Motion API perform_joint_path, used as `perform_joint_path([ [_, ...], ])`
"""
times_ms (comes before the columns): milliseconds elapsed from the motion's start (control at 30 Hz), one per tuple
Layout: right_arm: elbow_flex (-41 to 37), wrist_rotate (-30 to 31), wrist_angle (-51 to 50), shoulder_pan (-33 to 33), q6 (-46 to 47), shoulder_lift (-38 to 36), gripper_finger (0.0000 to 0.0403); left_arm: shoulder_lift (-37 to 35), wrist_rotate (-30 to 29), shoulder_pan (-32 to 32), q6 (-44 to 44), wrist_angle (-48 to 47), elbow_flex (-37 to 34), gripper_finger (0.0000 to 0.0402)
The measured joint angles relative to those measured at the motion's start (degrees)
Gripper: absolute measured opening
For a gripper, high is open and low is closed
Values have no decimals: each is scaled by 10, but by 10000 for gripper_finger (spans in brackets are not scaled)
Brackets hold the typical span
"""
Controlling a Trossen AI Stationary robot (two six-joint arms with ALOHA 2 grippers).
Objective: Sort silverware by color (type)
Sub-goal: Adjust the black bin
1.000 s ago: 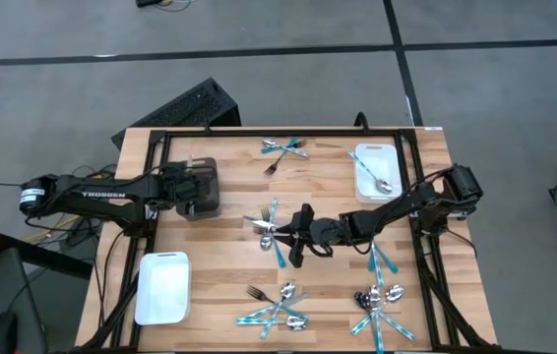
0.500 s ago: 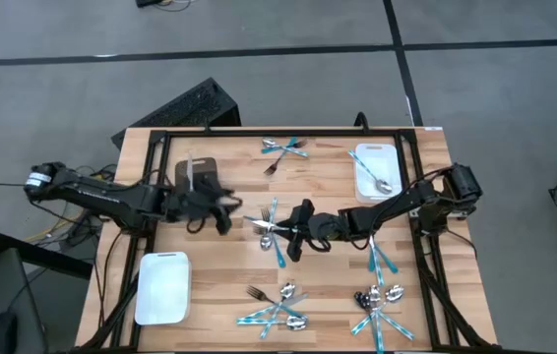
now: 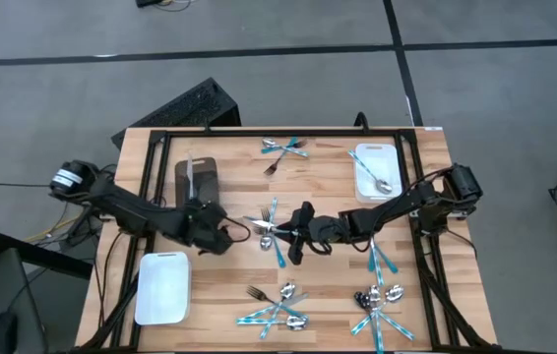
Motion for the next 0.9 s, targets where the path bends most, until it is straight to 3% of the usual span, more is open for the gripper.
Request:
perform_joint_path([
  [233, 0, -1, 0, 0, -3, 0, 128, -17, -10, 53, -26, -115, 0, 210],
  [600, 0, -1, -21, 0, -7, 0, 128, -72, -22, 134, 10, -159, 0, 210],
  [900, 0, -1, -76, 0, -6, -3, 128, -85, -24, 145, -13, -216, 0, 210],
])
